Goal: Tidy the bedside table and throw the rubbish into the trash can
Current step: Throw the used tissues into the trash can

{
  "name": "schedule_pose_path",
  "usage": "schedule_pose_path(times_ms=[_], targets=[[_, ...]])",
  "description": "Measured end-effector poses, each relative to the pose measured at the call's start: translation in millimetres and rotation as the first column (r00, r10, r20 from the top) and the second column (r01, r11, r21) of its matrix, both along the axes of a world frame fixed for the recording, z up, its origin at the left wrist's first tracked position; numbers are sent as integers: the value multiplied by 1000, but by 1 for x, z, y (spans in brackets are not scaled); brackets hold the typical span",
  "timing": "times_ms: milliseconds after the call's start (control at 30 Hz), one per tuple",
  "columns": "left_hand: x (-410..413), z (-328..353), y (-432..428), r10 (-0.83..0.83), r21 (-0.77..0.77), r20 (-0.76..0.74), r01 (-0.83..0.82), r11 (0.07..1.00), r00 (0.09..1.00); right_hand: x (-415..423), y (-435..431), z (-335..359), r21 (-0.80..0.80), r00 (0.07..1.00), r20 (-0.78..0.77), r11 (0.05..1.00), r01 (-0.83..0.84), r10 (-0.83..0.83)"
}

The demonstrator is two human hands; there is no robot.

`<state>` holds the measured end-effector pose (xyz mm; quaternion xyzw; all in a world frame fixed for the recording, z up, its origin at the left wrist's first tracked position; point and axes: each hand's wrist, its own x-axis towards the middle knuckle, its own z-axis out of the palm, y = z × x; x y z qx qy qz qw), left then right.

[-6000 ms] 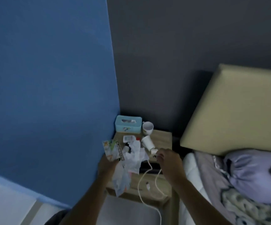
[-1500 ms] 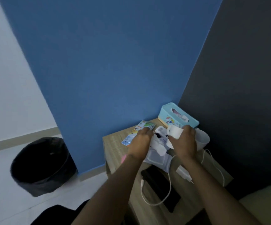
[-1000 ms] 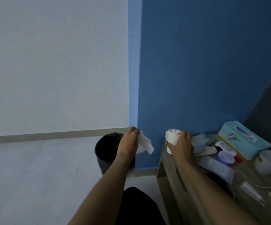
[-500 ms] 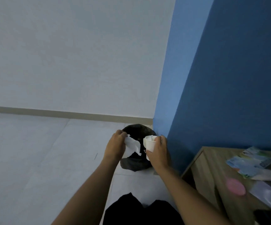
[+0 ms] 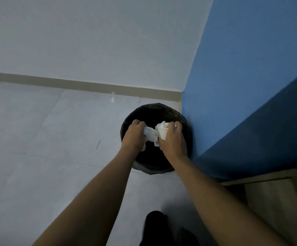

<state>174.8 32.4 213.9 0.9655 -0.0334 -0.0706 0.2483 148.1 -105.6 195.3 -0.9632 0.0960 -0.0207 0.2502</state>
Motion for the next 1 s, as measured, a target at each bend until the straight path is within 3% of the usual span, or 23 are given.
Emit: schedule_pose_path(times_ms=[233,367,500,767,1000], targets=[[14,-67,3,2,41,-244,8,999,970,4,-1,-61,20,998,-58,999,-27,28],[10,-67,1,-39,37,-283,52,998,958,-3,-2,-57,21,998,-58,999,-30,31],[2,-55,-1,-45,48,-243,58,997,969,-15,-3,-44,17,997,-65,999,-28,29],[-62,41,-20,-92,4,-91,93,996,992,-103,-17,54,79,999,47,997,-18,15],[-146,117,-118,-294,-43,32,295,955,955,-206,-99,133,63,971,136,980,191,-198]])
